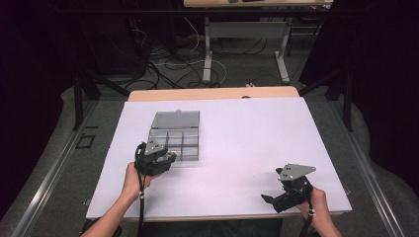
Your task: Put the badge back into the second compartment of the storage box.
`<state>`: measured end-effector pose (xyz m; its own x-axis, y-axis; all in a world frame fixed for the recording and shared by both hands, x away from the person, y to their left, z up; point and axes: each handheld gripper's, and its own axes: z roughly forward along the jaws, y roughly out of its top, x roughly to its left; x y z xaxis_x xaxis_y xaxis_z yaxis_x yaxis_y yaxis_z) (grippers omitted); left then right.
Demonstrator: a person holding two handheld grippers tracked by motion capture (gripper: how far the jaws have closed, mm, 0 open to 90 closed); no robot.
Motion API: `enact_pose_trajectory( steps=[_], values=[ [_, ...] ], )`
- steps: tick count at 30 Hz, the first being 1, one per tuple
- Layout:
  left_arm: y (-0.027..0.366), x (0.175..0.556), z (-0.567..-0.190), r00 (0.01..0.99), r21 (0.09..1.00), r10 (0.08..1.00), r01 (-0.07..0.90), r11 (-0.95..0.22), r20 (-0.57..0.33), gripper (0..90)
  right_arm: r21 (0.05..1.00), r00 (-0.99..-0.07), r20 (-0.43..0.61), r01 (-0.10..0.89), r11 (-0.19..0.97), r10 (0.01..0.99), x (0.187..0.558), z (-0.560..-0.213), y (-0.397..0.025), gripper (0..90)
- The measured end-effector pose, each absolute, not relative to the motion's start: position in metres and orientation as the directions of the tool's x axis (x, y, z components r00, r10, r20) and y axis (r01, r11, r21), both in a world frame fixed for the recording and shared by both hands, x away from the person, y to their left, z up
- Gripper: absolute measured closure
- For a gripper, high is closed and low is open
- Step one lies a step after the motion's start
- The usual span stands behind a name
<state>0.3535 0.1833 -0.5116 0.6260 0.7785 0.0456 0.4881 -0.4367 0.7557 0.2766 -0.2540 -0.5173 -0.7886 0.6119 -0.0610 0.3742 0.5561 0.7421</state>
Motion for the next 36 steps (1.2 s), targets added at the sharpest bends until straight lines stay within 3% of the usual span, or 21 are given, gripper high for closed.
enact_pose_trajectory(
  steps=[36],
  values=[
    [0.200, 0.386, -0.504, 0.569, 0.783, 0.821, 0.489, -0.384, 0.048, 57.7, 0.736, -0.793, -0.073, 0.367, 0.569, 0.605, 0.278, -0.518, -0.255, 0.0]
  ],
)
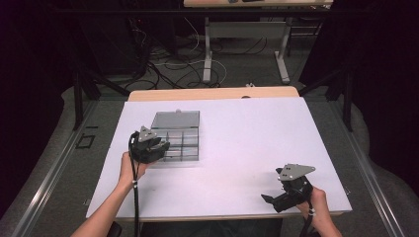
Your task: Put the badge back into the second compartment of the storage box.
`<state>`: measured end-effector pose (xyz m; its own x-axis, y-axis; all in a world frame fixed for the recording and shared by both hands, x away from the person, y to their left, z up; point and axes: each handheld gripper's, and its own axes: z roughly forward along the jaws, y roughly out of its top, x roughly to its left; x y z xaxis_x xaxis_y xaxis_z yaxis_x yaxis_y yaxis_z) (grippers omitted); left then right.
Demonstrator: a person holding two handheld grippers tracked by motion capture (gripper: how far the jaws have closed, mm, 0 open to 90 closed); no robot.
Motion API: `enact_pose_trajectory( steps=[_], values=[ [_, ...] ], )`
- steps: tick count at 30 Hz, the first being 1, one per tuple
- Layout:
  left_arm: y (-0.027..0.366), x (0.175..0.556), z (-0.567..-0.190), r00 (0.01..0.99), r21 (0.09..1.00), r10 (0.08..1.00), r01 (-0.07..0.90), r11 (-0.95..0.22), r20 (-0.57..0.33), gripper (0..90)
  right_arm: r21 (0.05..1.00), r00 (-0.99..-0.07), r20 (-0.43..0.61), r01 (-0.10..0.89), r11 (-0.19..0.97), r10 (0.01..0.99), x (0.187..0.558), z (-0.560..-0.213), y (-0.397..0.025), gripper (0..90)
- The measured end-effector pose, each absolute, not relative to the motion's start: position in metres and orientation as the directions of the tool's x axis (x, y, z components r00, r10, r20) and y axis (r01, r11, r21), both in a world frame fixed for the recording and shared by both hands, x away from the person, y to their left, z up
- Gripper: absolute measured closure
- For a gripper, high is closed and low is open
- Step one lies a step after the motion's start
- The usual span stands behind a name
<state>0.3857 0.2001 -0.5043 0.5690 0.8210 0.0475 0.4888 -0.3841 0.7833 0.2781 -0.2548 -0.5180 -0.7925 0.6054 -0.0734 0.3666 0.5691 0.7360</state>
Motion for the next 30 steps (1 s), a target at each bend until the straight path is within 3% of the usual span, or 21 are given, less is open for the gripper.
enact_pose_trajectory(
  steps=[30],
  values=[
    [0.196, 0.417, -0.507, 0.561, 0.776, 0.827, 0.500, -0.385, 0.049, 57.7, 0.735, -0.790, -0.062, 0.377, 0.564, 0.610, 0.278, -0.519, -0.254, 0.0]
  ],
)
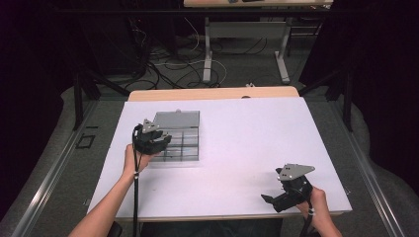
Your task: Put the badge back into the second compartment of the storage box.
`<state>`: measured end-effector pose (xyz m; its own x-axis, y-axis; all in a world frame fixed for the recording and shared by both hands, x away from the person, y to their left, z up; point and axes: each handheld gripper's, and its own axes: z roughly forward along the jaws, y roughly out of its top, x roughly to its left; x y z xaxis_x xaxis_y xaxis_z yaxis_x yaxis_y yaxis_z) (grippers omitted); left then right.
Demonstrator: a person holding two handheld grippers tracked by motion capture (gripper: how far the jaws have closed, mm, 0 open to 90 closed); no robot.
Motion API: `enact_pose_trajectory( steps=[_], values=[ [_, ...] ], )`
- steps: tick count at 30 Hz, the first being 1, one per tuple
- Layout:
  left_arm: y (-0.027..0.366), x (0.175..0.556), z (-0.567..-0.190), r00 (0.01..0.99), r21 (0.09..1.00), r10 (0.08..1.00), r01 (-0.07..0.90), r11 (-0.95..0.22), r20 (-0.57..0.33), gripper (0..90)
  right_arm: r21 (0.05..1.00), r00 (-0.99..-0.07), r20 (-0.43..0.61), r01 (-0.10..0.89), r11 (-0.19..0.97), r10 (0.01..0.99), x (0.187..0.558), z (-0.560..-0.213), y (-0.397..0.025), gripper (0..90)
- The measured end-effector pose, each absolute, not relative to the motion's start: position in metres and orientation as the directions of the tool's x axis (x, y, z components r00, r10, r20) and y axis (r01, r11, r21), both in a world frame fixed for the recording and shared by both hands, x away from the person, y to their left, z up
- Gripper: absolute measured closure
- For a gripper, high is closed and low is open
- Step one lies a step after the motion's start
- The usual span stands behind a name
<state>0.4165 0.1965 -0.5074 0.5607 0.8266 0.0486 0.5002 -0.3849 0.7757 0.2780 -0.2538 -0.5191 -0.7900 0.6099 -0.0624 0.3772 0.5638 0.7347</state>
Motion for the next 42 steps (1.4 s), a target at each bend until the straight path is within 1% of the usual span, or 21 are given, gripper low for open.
enact_pose_trajectory(
  steps=[7, 20, 32, 34, 35, 37, 42],
  values=[
    [0.193, 0.424, -0.508, 0.561, 0.774, 0.827, 0.501, -0.387, 0.050, 57.7, 0.736, -0.795, -0.072, 0.365, 0.570, 0.602, 0.279, -0.519, -0.254, 0.0],
    [0.189, 0.433, -0.511, 0.566, 0.768, 0.823, 0.504, -0.395, 0.052, 57.7, 0.721, -0.796, -0.061, 0.382, 0.578, 0.603, 0.278, -0.518, -0.254, 0.0],
    [0.186, 0.443, -0.513, 0.560, 0.755, 0.827, 0.522, -0.396, 0.047, 57.6, 0.722, -0.801, -0.070, 0.371, 0.584, 0.594, 0.279, -0.518, -0.254, 0.0],
    [0.186, 0.445, -0.514, 0.556, 0.753, 0.830, 0.526, -0.395, 0.047, 57.7, 0.720, -0.797, -0.061, 0.382, 0.579, 0.601, 0.278, -0.518, -0.254, 0.0],
    [0.186, 0.446, -0.515, 0.553, 0.759, 0.832, 0.522, -0.390, 0.047, 57.7, 0.722, -0.801, -0.070, 0.370, 0.584, 0.594, 0.279, -0.518, -0.254, 0.0],
    [0.186, 0.446, -0.514, 0.558, 0.740, 0.828, 0.537, -0.405, 0.049, 57.6, 0.722, -0.800, -0.070, 0.371, 0.584, 0.595, 0.279, -0.518, -0.255, 0.0],
    [0.185, 0.447, -0.516, 0.556, 0.745, 0.830, 0.531, -0.405, 0.055, 57.6, 0.720, -0.797, -0.061, 0.382, 0.579, 0.601, 0.278, -0.518, -0.254, 0.0]
  ],
)
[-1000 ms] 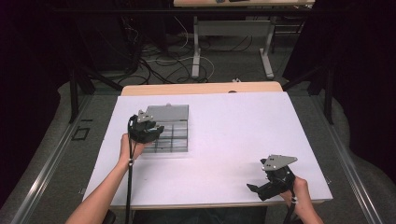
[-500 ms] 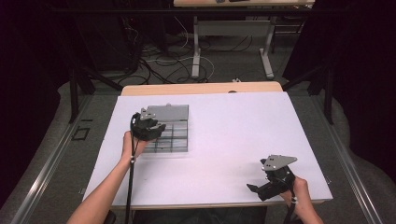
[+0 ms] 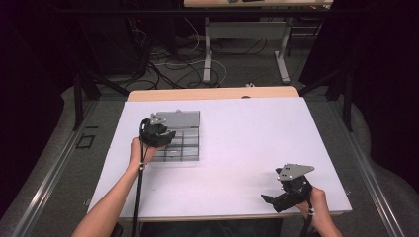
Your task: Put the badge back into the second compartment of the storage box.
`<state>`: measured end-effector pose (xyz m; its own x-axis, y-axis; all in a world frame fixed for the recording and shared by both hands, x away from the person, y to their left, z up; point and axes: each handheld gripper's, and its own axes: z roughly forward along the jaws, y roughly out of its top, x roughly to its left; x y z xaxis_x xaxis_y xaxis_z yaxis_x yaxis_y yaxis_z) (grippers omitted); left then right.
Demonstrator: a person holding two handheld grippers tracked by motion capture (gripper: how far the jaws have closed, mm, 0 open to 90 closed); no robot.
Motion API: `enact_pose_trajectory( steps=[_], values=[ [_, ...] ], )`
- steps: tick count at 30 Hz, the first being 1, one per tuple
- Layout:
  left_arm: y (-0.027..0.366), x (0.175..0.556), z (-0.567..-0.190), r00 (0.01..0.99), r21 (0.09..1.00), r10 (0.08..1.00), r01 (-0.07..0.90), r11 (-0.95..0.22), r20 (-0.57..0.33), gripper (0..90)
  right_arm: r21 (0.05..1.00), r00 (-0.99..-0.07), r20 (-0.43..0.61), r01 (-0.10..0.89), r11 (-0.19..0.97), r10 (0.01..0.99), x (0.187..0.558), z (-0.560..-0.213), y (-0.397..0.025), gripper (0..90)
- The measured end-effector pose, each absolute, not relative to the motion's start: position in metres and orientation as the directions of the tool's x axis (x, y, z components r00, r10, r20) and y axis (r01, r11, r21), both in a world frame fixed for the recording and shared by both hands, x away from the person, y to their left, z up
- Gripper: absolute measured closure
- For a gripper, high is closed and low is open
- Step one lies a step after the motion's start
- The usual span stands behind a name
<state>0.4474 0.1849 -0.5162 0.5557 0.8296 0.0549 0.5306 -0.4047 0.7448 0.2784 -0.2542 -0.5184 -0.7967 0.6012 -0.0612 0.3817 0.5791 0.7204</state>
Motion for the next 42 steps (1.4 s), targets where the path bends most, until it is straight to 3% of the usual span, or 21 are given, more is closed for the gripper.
enact_pose_trajectory(
  steps=[42],
  values=[
    [0.1811, 0.4499, -0.5248, 0.571, 0.675, 0.819, 0.585, -0.449, 0.051, 57.5, 0.727, -0.800, -0.072, 0.367, 0.581, 0.596, 0.2786, -0.5185, -0.2542, 0.0]
  ],
)
